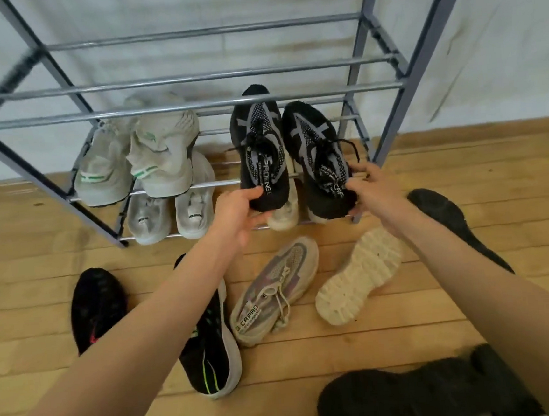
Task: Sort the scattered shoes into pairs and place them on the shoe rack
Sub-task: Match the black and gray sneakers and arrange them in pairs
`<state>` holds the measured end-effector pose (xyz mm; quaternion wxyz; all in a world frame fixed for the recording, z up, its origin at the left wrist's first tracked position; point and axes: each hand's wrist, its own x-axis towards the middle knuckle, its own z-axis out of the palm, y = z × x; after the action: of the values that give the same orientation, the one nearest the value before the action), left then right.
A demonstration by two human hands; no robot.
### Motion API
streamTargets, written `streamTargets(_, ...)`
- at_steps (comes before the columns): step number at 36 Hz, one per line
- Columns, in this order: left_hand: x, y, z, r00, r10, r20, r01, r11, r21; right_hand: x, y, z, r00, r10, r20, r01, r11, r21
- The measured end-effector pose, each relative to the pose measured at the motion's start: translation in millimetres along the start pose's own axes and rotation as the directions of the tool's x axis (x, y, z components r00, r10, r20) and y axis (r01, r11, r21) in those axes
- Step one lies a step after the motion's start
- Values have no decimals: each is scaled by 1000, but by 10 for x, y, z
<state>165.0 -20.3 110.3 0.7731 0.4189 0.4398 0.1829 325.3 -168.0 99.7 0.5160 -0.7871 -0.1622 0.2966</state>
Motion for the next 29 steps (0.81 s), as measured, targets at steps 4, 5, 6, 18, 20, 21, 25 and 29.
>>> streamTargets(4, 99, 98, 67, 998, -55, 18, 57, 994, -90, 90, -47, -73, 1000, 28, -3, -28, 999, 23)
streamTargets(5, 116, 117, 73, 998, -64, 16, 65, 993, -95, 110, -69, -68, 1000, 31, -1, -31, 999, 41)
streamTargets(6, 126, 135, 79, 998, -68, 13, 69, 993, -98, 131, -104, -59, 1000, 28, -3, -28, 998, 54)
streamTargets(18, 178, 330, 139, 998, -52, -27, 52, 999, -1, 357, -479, 254, 1000, 5, 6, -6, 994, 111)
streamTargets(20, 189, 328, 124, 999, -35, -39, 37, 999, 31, 379, -445, 275, 1000, 13, -6, -13, 994, 107)
streamTargets(21, 196, 327, 120, 999, -29, -43, 30, 999, 41, 386, -432, 279, 1000, 14, -13, -12, 995, 101)
streamTargets(25, 209, 296, 113, 999, 6, -36, -5, 999, 41, 401, -419, 263, 999, 17, -41, -14, 998, 61)
streamTargets(29, 227, 256, 81, 1000, 28, -13, -28, 1000, 11, 407, -418, 272, 996, -18, -86, 18, 1000, 1)
